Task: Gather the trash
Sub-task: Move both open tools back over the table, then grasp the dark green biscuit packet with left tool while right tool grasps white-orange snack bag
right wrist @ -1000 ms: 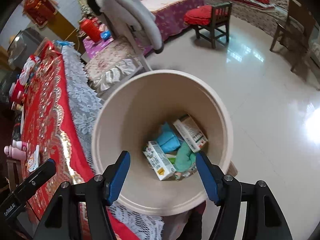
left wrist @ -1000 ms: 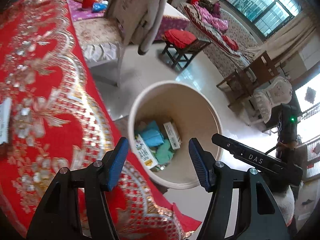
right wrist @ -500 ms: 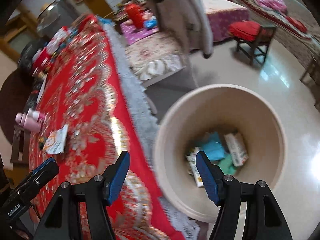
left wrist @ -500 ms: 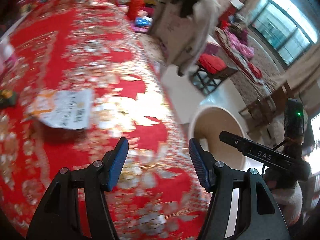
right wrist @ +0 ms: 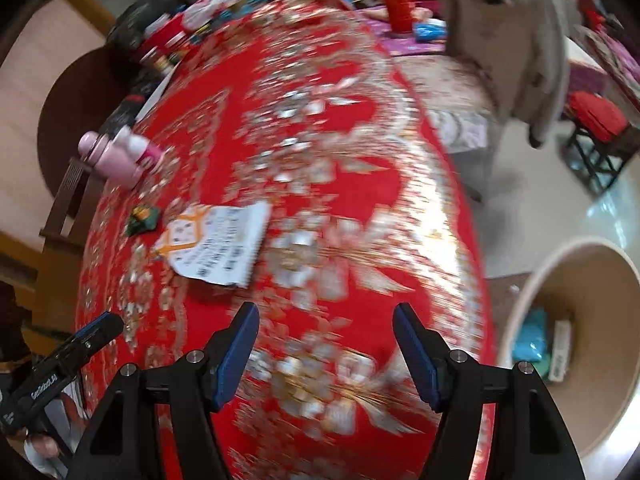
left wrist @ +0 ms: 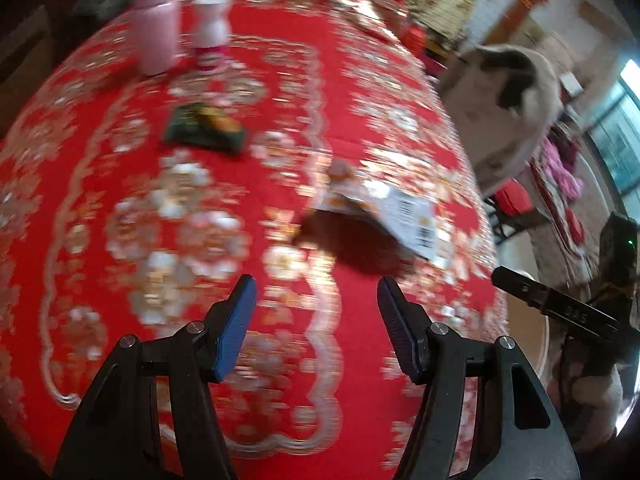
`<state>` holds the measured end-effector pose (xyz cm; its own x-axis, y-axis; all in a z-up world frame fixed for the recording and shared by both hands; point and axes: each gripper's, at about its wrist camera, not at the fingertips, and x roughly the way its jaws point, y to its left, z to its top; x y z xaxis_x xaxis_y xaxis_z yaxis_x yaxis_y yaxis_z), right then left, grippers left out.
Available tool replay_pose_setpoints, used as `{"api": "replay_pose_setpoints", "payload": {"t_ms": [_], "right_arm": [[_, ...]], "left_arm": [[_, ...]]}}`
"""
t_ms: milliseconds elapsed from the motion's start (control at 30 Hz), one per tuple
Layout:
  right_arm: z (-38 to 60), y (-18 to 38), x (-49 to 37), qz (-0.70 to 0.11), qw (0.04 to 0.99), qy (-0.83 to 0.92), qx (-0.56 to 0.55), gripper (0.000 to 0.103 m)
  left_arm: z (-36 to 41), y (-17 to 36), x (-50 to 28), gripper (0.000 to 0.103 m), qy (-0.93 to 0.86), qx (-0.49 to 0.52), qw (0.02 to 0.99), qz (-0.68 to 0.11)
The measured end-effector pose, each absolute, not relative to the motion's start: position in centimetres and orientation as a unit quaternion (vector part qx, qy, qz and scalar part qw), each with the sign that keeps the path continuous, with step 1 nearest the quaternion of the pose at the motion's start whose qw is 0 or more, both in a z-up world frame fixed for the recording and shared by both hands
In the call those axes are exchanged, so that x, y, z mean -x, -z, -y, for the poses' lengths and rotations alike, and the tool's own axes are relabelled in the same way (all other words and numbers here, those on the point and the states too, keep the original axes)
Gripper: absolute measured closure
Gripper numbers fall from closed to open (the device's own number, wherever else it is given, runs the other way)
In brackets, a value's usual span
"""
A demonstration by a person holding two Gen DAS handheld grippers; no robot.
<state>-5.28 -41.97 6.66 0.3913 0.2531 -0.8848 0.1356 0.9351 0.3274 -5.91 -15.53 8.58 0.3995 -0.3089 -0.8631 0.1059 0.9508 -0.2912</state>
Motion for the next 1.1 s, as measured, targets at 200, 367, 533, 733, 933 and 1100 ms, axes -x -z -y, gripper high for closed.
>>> {"api": "replay_pose_setpoints", "payload": {"t_ms": [200,367,533,733,933,1100], "right_arm": [[38.7,-5.8,2.1,-0.559,0.813,-0.042,-0.158,0.036],[38.4,-5.7,-1.3,-0.554,0.819,-0.024,-0.148,0.036],[38.7,-5.0,-5.4,-0.556,0.823,0.006,-0.118,0.036],[38.3,-3.1,-9.0,-0.573,0.817,0.033,-0.056,0.036],[37.4,-2.3,-8.2,-0.596,0.803,0.022,-0.022,0.036],[35.4,-2.8,-5.2,-0.608,0.792,-0.034,-0.047,0.036]], "left_arm": [[10.4,-8.0,4.8,0.042,0.083,0.115,0.832,-0.536],[7.6,-7.5,3.0,0.042,0.058,0.124,0.831,-0.539],[5.6,-7.8,0.0,0.042,0.047,0.124,0.834,-0.536],[4.2,-7.4,-3.2,0.042,0.043,0.125,0.832,-0.539],[4.5,-5.2,-5.7,0.042,0.045,0.114,0.816,-0.565],[4.9,-3.4,-7.6,0.042,0.041,0.113,0.804,-0.582]]}}
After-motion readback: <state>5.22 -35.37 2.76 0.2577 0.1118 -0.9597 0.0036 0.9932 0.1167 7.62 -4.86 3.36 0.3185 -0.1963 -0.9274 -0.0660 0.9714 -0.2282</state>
